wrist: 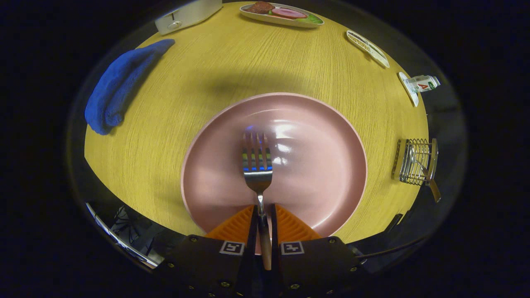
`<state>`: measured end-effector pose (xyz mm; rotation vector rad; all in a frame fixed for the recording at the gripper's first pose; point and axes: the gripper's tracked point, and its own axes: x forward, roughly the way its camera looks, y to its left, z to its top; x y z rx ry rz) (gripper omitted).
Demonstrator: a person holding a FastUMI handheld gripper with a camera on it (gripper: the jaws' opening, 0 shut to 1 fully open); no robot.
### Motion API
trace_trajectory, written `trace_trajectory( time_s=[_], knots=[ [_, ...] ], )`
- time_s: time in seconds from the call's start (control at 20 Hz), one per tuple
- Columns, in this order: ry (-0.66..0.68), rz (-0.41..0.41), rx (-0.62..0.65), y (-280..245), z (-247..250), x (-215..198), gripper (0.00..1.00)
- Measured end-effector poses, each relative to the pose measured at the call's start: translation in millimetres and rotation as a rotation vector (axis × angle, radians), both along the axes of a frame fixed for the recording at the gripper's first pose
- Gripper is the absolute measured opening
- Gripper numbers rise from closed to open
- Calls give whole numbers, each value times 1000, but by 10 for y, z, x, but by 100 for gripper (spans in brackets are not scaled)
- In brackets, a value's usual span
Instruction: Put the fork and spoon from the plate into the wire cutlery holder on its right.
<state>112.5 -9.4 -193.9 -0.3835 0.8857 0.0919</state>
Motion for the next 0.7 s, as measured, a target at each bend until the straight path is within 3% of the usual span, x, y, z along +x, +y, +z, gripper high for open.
trace_trajectory(
  time_s=[0.1, 0.25, 0.7],
  knots=[
    [27, 12, 0, 7, 40, -70, 5],
    [41, -11, 14, -24, 45, -94, 1],
    [13, -88, 54, -178, 326, -56, 1]
  ],
)
